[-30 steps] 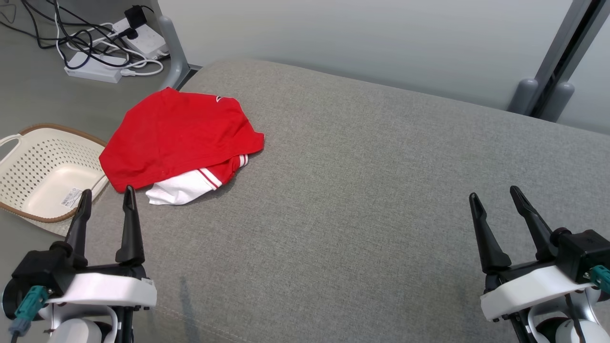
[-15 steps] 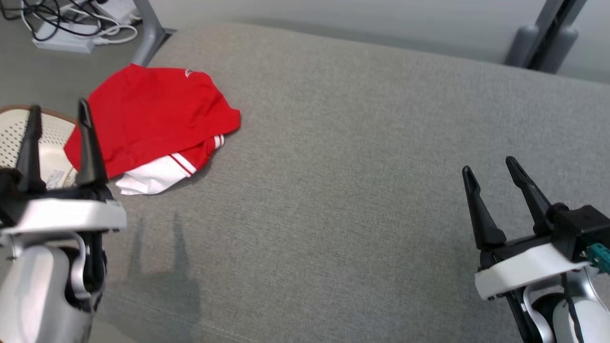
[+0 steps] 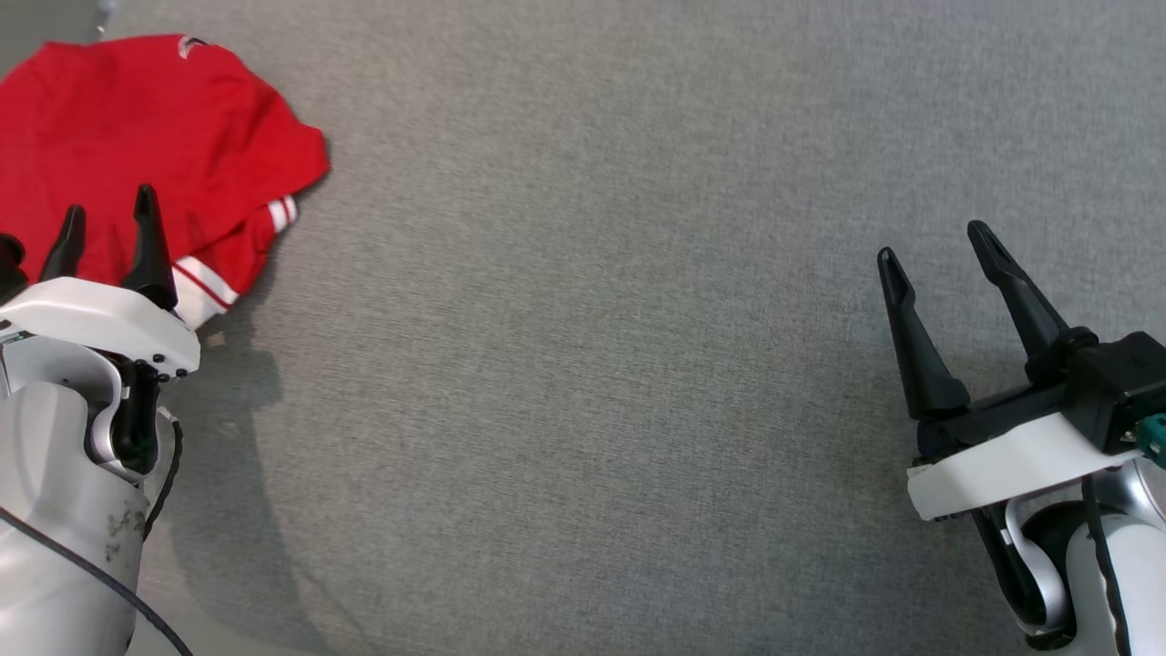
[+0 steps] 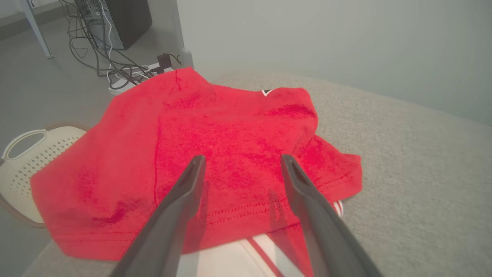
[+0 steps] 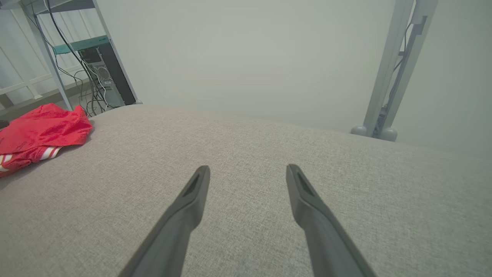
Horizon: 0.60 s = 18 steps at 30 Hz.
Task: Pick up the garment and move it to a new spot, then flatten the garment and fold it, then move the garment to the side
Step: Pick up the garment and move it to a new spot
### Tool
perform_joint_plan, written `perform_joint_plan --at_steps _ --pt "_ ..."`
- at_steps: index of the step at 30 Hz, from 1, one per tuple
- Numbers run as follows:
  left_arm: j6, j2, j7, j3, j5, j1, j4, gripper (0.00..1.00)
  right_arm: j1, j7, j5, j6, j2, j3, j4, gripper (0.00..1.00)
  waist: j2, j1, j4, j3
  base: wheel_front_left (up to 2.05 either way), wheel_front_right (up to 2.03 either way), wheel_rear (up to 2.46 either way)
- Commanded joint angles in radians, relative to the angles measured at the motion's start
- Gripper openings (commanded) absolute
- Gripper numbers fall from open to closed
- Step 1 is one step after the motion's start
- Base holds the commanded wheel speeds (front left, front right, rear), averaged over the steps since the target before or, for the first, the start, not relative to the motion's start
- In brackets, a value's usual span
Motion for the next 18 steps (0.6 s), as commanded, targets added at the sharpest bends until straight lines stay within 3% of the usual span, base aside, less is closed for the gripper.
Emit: perform_joint_plan --at_steps 1,6,7,8,9,14,18 --pt "-0.012 0.0 0.014 0.0 -0.012 -0.032 0.05 1.0 -0.015 0.002 -0.005 0.0 -0.01 0.002 -0.009 1.0 0.0 0.0 -0.033 0.058 0.0 0.0 0.0" --pt "-0.052 0.01 0.021 0.014 -0.042 -0.119 0.227 1.0 -0.04 0.005 -0.003 0.0 -0.021 0.009 -0.015 1.0 0.0 0.0 -0.055 0.108 0.0 0.0 0.0" --pt "-0.06 0.011 0.017 0.014 -0.045 -0.13 0.252 0.89 -0.044 0.004 -0.002 0.0 -0.022 0.009 -0.016 1.0 0.0 0.0 -0.059 0.114 0.0 0.0 0.0" --pt "-0.067 0.011 0.008 0.014 -0.046 -0.143 0.275 0.49 -0.047 0.001 -0.001 0.0 -0.022 0.007 -0.016 1.0 0.0 0.0 -0.06 0.118 0.0 0.0 0.0" --pt "-0.074 0.01 0.0 0.012 -0.046 -0.154 0.294 0.0 -0.046 -0.001 0.001 0.0 -0.021 0.005 -0.015 1.0 0.0 0.0 -0.061 0.12 0.0 0.0 0.0" --pt "-0.09 0.029 -0.061 0.004 -0.027 -0.204 0.351 0.0 -0.045 -0.011 0.003 0.0 -0.017 -0.006 -0.01 1.0 0.0 0.0 -0.063 0.125 0.0 0.0 0.0" --pt "-0.06 0.059 -0.1 0.014 0.016 -0.242 0.304 0.0 -0.039 -0.017 0.003 0.0 -0.008 -0.012 -0.002 1.0 0.0 0.0 -0.062 0.104 0.0 0.0 0.0"
